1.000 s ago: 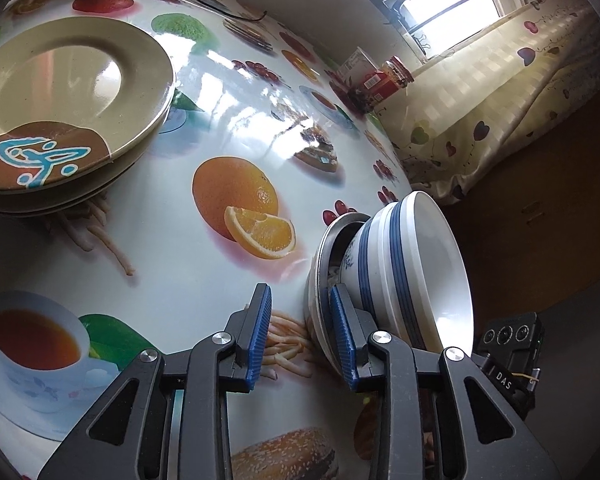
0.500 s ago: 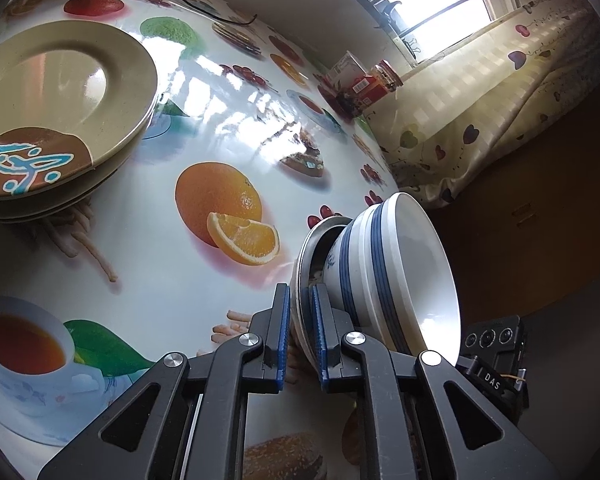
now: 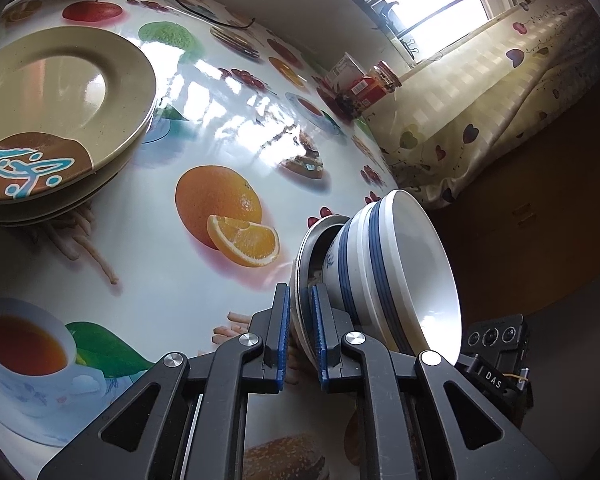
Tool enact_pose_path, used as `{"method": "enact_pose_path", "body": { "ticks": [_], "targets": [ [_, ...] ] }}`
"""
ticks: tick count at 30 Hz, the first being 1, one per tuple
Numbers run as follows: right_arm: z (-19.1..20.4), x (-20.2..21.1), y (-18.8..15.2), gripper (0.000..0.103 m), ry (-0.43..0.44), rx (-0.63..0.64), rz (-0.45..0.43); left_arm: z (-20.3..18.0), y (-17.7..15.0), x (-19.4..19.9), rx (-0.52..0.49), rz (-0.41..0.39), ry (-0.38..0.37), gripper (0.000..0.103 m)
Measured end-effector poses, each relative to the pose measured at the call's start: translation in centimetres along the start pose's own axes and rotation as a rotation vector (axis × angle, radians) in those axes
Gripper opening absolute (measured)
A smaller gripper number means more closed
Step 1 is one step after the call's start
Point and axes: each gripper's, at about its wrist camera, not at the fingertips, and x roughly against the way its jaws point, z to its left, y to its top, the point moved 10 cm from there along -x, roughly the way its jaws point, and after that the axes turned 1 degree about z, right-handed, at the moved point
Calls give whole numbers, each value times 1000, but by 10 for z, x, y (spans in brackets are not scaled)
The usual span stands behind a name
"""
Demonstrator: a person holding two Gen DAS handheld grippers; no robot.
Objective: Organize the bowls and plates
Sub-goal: 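Lift and carry the bowl stack with both tools toward the beige plates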
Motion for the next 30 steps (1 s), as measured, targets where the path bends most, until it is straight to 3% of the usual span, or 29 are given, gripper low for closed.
{"method": "enact_pose_path", "body": {
  "ticks": [30],
  "targets": [
    [20, -3, 3, 14, -10, 64, -11, -7, 7, 20, -50, -53, 26, 10]
  ]
}}
